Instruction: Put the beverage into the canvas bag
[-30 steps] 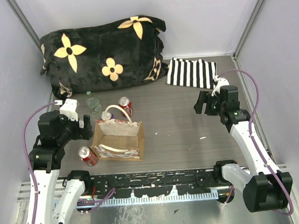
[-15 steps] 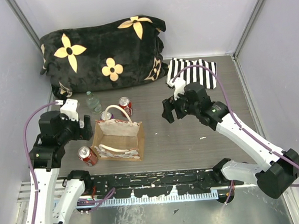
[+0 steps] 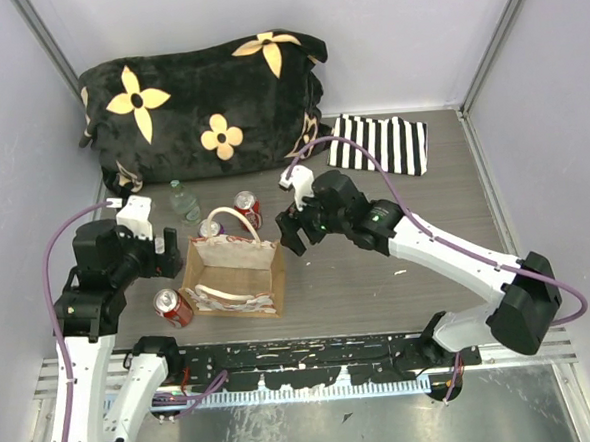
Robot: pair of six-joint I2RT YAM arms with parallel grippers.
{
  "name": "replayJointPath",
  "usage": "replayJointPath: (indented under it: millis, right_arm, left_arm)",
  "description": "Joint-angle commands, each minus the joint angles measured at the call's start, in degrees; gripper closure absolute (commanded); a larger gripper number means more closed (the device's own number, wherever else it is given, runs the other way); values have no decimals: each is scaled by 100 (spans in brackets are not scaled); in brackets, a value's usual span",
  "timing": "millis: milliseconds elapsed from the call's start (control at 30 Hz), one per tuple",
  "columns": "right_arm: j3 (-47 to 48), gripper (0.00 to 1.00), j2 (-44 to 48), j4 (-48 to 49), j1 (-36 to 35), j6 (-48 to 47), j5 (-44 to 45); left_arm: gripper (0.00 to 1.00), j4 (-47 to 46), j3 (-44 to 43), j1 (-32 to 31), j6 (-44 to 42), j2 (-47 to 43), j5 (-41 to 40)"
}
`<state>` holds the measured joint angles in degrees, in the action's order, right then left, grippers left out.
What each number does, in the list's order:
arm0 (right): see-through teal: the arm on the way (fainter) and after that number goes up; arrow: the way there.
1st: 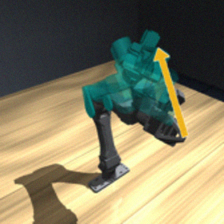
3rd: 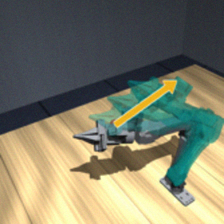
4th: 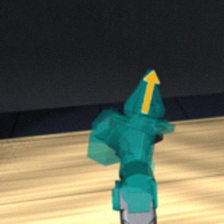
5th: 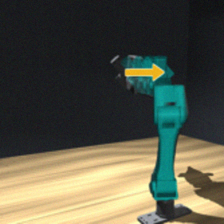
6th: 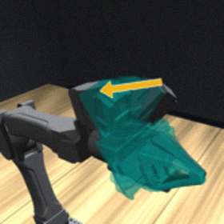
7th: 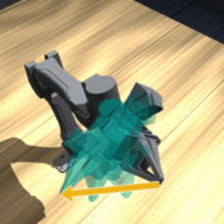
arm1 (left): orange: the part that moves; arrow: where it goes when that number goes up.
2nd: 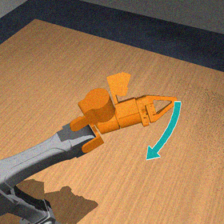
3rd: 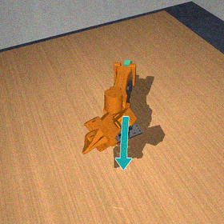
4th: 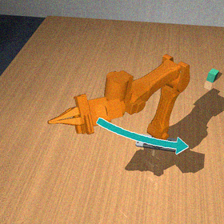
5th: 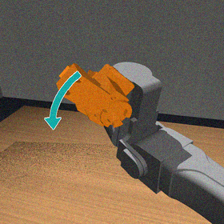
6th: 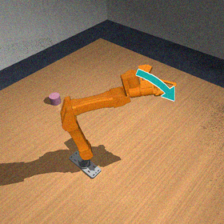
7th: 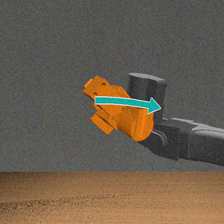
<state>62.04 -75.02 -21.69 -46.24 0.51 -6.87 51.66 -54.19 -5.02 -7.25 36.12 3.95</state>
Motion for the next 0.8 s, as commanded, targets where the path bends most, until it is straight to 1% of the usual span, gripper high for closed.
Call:
replayJointPath:
  millis: [0,133,533,767]
  right_arm:
    - [619,15,-225,560,-124,-51,120]
    - [804,15,-534,596,-220,-155,-125]
    - [862,15,-1199,1074,-339,-217,-1157]
    - [927,16,-1640,1115,-368,-263,-1282]
  left_arm:
    - [2,65,-249,18,-13,-43,36]
    - [2,68,-252,19,-14,-35,28]
    - [2,64,-267,18,-46,17,53]
    - [2,60,-258,18,-66,24,49]
